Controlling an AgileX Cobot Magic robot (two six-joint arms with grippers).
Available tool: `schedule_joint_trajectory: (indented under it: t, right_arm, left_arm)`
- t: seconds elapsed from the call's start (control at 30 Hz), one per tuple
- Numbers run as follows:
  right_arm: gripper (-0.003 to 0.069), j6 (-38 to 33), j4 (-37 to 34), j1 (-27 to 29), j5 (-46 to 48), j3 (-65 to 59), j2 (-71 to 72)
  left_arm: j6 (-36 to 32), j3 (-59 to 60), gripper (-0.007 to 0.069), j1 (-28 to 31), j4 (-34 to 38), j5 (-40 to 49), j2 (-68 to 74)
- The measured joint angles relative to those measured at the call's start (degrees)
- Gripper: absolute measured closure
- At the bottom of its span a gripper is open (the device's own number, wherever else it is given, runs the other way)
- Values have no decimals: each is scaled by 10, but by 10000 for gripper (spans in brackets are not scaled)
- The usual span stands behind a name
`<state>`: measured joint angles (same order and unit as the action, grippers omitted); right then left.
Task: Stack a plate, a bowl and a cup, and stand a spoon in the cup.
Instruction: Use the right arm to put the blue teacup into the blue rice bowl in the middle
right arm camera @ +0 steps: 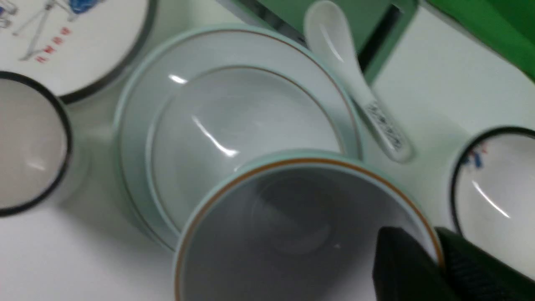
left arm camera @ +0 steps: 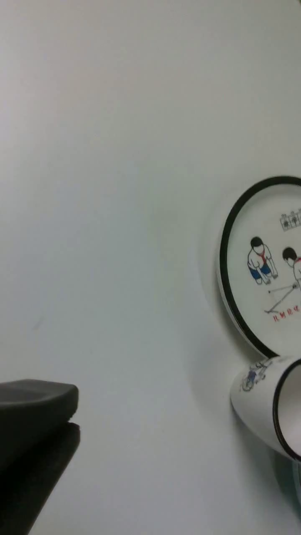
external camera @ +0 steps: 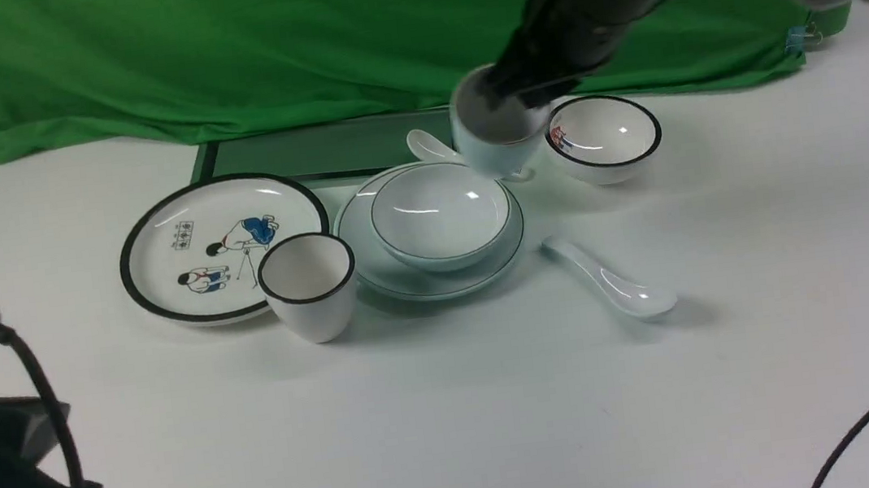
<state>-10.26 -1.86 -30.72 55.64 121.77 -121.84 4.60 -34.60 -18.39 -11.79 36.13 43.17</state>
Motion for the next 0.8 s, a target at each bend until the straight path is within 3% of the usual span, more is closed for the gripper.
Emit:
schedule_joint_trajectory:
  t: [0.27, 0.8]
  right_arm:
    - [582, 10, 4, -17, 59, 109, -122]
    - [582, 44, 6, -17, 5, 121, -161]
  left_arm:
    - [-1, 2, 633, 0, 34, -48, -1]
    - [-6, 2, 633, 0, 63, -65, 26]
